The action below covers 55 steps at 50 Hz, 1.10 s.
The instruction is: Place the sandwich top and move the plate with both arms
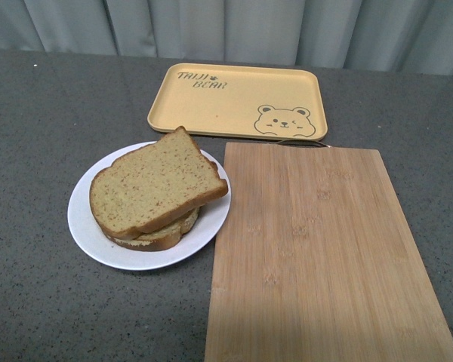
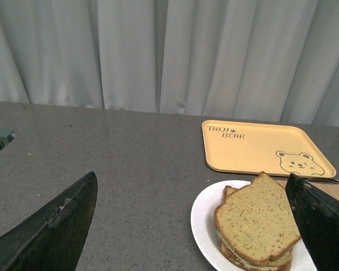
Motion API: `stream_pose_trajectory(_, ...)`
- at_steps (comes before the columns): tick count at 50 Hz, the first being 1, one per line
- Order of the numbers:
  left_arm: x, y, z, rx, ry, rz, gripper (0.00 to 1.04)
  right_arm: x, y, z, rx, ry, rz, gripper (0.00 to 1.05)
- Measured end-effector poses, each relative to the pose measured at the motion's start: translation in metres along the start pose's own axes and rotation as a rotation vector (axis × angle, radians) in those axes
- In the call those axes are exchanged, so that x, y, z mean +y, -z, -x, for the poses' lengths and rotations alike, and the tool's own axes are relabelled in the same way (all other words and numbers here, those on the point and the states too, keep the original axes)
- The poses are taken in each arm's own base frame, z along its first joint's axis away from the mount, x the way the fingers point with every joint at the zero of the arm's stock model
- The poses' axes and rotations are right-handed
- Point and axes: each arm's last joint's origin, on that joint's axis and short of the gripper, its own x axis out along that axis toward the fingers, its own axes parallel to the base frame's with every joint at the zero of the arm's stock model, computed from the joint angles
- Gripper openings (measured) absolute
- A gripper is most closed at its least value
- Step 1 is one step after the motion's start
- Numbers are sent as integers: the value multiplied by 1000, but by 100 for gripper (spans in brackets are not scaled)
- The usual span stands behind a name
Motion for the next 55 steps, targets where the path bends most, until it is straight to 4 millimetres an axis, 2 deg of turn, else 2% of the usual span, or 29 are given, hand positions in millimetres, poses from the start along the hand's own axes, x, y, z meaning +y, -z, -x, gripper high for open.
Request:
stream_pose_trajectory(30, 0, 0, 0, 0, 0, 0, 98, 0, 3, 16, 6, -1, 1, 1)
stream_pose_trajectory(39, 0, 0, 0, 0, 0, 0, 98, 0, 3, 16, 6, 0, 1, 43)
stream_pose_trajectory(48, 0, 0, 0, 0, 0, 0, 98, 0, 3, 16, 6, 0, 1, 69)
stream_pose_trajectory(54, 0, 0, 0, 0, 0, 0, 98, 0, 3, 16, 6, 0, 1, 97)
stream_pose_trajectory(55, 0, 0, 0, 0, 0, 0, 98, 0, 3, 16, 6, 0, 0, 97)
